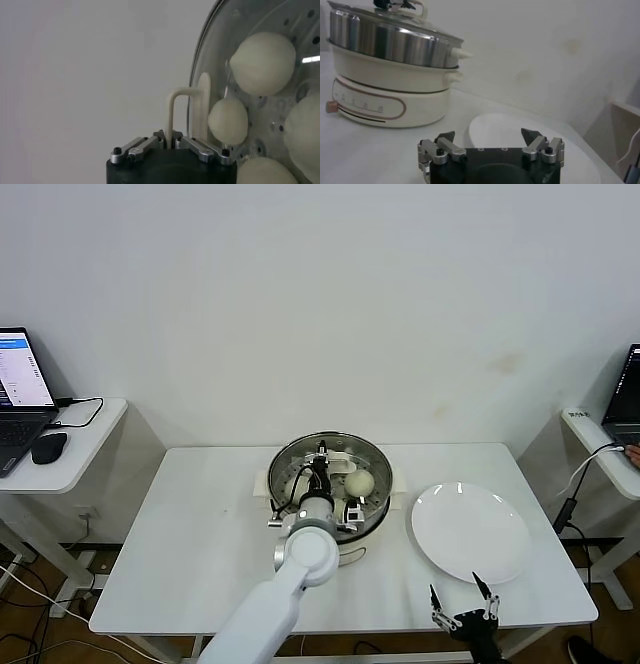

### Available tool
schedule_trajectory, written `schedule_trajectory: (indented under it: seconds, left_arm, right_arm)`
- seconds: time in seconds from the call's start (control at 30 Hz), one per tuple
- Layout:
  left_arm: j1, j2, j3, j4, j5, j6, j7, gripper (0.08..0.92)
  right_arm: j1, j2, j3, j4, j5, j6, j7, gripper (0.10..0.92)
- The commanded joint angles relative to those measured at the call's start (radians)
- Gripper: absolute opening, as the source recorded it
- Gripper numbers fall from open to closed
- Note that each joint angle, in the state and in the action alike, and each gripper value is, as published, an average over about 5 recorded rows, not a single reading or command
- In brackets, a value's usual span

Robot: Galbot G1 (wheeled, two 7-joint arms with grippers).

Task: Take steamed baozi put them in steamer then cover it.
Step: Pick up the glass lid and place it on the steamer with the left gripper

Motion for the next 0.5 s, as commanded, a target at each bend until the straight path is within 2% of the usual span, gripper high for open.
schedule_trajectory:
  seconds: [0.03, 0.33, 0.5]
  left_arm:
    - [0.010, 0.001, 0.004, -0.026, -0.013, 0.008, -0.017, 0.207]
    - [0.089, 0.046, 0.019, -0.181, -0.044, 0.016, -0.026, 0.466]
    - [0.182, 0.105, 0.031, -0.302, -0.096, 0.003, -0.063, 0.605]
  right_arm:
    - [0.000, 0.001, -0.002, 0.000, -0.002, 0.000, -0.001, 0.823]
    - [-0.004, 0.003, -0.001, -0.002, -0.009, 0.000, -0.002, 0.823]
    - [-0.005, 0.004, -0.001, -0.004, -0.015, 0.001, -0.002, 0.822]
